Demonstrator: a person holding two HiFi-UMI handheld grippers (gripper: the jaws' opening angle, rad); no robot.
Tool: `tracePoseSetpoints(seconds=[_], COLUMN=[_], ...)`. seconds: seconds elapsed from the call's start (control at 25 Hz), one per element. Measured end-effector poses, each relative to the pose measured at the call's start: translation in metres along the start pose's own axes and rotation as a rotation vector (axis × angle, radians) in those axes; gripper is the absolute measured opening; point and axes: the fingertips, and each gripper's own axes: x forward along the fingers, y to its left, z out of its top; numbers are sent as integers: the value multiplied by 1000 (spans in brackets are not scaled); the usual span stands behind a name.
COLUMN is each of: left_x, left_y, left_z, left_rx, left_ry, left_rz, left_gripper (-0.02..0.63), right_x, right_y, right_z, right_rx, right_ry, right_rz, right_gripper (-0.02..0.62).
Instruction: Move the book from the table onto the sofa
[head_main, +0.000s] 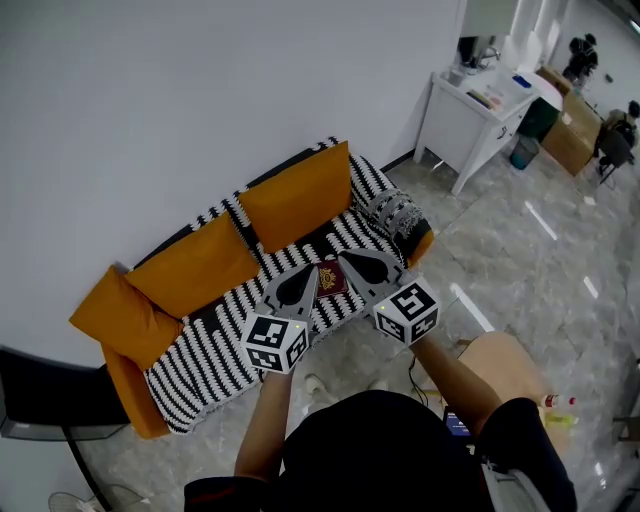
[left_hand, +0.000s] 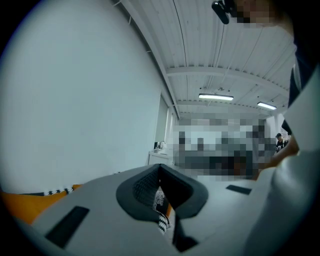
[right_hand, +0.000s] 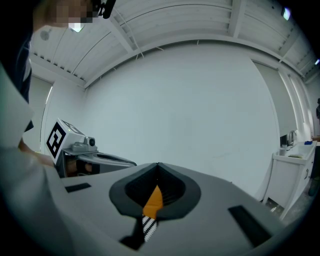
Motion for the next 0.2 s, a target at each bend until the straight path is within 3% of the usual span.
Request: tracePoseSetpoints(seconds=[0.2], left_x=[0], left_y=[1], left_z=[4], left_rx=[1], left_ry=[-6], left_rz=[1], left_gripper=[15], right_x=[0], right_y=[0], right_z=[4], right_rx=[-2], right_ry=[-6], right_rz=[2], right_gripper=[15])
